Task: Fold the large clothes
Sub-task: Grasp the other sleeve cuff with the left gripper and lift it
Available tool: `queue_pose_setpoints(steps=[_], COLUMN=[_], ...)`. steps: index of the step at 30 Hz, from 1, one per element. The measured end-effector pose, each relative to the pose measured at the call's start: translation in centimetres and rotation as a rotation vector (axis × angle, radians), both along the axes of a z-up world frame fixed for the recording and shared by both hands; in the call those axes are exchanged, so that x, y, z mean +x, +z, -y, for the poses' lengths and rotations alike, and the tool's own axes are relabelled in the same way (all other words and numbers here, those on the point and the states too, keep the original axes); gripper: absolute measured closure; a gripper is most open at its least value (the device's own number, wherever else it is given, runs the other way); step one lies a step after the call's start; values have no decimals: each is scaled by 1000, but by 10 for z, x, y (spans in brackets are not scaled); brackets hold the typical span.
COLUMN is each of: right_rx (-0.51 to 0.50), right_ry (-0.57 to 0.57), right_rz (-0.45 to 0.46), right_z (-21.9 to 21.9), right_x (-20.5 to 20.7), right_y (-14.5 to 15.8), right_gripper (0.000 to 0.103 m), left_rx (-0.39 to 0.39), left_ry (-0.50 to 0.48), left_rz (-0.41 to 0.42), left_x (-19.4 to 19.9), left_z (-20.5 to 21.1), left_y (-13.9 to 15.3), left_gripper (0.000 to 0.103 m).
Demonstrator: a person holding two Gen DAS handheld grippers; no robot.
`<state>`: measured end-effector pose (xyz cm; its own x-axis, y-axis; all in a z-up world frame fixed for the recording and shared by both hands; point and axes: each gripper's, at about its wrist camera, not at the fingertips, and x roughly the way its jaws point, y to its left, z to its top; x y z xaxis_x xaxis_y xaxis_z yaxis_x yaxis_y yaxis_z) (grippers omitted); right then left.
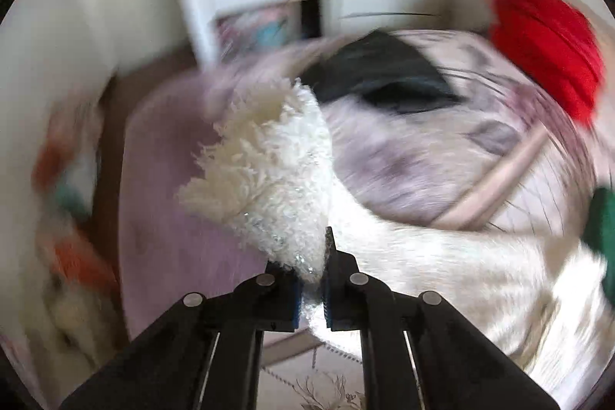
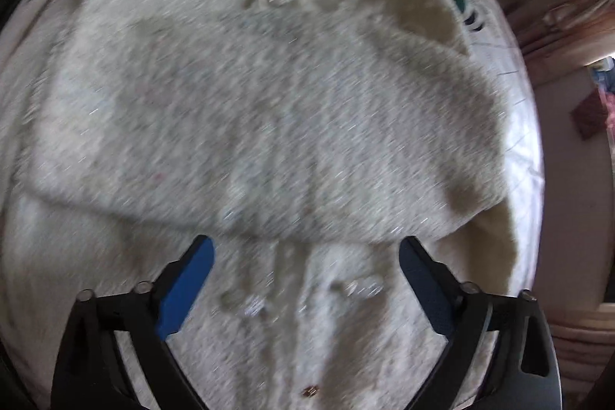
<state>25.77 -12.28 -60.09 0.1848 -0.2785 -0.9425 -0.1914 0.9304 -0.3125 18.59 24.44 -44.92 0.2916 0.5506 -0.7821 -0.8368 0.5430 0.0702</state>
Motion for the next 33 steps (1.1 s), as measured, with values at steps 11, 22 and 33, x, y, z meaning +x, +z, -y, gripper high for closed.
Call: queue_pose_setpoints(steps=[11,22,33], right_rx=[252,240,562], right_ry=[-228,-511,-768], right_rz=[-19,4,3], right_z=[72,258,349], right_x=[40,37,3], right_y=[10,26,40], right_gripper=[4,4,4], left_rx=[18,-259,-490], left_ry=[-615,-1116,-1013], left_rz=[-73,-187,-29], left_x=[135,218,226], left_z=[186,449,404], left_y=[41,-19,-23], left_gripper=[98,97,6])
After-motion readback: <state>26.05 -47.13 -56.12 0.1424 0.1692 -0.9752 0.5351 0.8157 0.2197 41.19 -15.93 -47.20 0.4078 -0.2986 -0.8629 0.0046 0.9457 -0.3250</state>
